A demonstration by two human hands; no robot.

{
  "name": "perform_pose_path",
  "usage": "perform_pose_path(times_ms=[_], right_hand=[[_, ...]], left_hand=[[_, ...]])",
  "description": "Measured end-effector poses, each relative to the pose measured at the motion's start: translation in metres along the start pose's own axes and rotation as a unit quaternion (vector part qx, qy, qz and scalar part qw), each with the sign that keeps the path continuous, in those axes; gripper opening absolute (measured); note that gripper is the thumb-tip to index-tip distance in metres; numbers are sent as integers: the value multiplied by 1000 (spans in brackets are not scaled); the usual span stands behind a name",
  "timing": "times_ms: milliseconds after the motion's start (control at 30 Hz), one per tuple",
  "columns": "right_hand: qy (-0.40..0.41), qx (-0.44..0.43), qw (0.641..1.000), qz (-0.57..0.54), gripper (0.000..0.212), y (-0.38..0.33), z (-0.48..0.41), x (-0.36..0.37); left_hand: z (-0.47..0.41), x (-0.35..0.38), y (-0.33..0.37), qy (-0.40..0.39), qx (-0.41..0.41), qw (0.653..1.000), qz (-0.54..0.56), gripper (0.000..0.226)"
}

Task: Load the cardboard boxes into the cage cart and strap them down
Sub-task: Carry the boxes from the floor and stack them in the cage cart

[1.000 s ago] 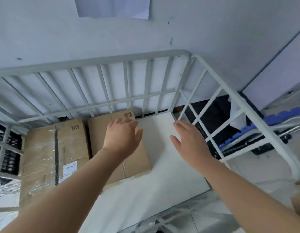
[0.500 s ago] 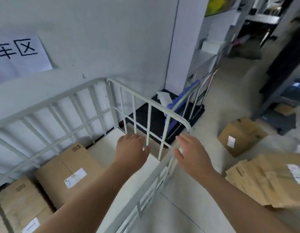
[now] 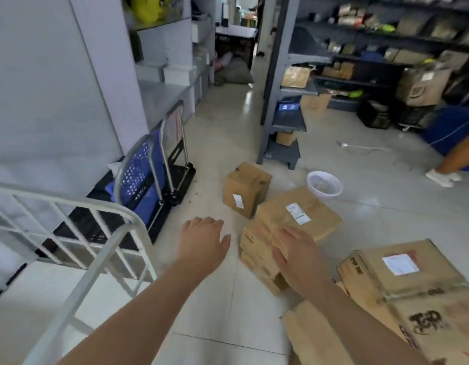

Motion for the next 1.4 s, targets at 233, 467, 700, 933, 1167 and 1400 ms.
perform_pose_path(times_ms=[233, 467, 700, 933, 1167, 1400], right_hand=[[-28, 162, 986, 16, 38, 169, 34, -16], [-9, 321, 947, 26, 42, 279, 91, -28], [40, 462, 885, 22, 40, 342, 143, -41], [78, 560, 825, 26, 35, 366, 207, -42], [91, 624, 776, -11, 40, 395, 274, 3], [68, 648, 757, -40, 45, 469, 323, 64]], left_hand=[[-66, 56, 158, -32, 114, 993, 3, 38], [-111, 112, 276, -90, 237, 967, -14, 45], [-132, 148, 373, -118, 368, 922, -20, 29], [-116, 186, 445, -158, 459, 874, 32, 32], [-84, 253, 464, -168, 461, 871, 4, 34], [-88, 328, 495, -160, 412, 896, -41, 65]])
Point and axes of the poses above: each hand's wrist, its own z-axis away from the middle knuckle, its own x-axis out of the palm, y = z × x, the point moved 9 cm from there along -z, towards the middle knuckle, and after that the axes turned 3 degrees about y, right-handed, at the moved point
